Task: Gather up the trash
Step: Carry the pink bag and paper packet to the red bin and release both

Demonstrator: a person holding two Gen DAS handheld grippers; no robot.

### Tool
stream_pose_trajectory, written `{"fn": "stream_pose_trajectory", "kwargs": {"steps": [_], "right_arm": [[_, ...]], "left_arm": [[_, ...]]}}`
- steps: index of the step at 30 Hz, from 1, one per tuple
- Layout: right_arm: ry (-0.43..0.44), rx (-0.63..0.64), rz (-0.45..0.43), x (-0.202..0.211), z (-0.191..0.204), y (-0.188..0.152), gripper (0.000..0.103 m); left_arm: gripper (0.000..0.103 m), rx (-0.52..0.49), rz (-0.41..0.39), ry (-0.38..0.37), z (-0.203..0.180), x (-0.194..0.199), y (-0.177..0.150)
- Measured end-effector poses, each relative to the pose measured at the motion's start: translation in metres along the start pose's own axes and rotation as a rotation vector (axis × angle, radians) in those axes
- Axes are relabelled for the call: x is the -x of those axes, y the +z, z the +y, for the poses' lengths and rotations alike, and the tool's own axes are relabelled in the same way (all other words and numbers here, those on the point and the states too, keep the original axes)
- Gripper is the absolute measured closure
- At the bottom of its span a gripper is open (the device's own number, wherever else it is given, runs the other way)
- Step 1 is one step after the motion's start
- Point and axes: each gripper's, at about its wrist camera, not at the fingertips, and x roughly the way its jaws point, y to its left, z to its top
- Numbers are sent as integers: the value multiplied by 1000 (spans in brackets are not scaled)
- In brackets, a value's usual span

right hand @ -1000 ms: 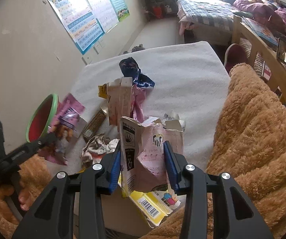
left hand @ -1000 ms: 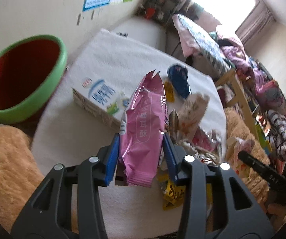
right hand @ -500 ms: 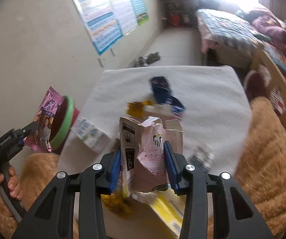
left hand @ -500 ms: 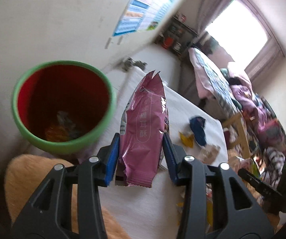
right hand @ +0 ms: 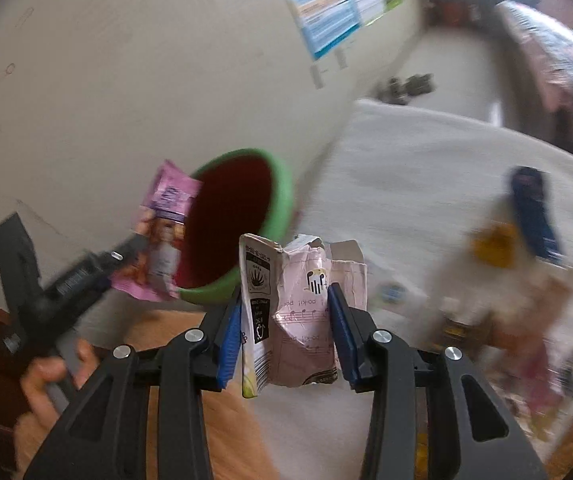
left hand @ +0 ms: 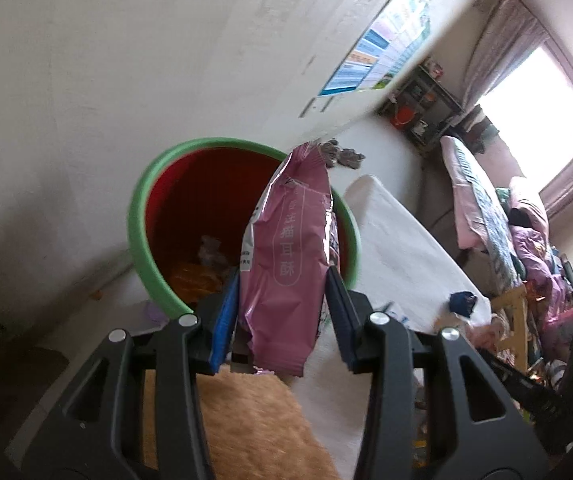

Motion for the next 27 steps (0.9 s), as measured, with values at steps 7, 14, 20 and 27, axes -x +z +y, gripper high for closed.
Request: {"fn": "stream_pose_trajectory", "kwargs": {"steps": [7, 14, 20, 27], "right_arm": [[-27, 63, 3, -46, 44, 32, 63], [-23, -12, 14, -77, 45, 53, 62], [-29, -27, -2, -81, 43, 57, 62], [-16, -34, -49, -79, 44, 61, 41]], "left_arm": [[62, 37, 7, 40, 18, -10, 5], [62, 84, 44, 37, 31, -21, -4], [62, 93, 56, 26, 33, -25, -6], [52, 81, 58, 42, 29, -31, -4]]}}
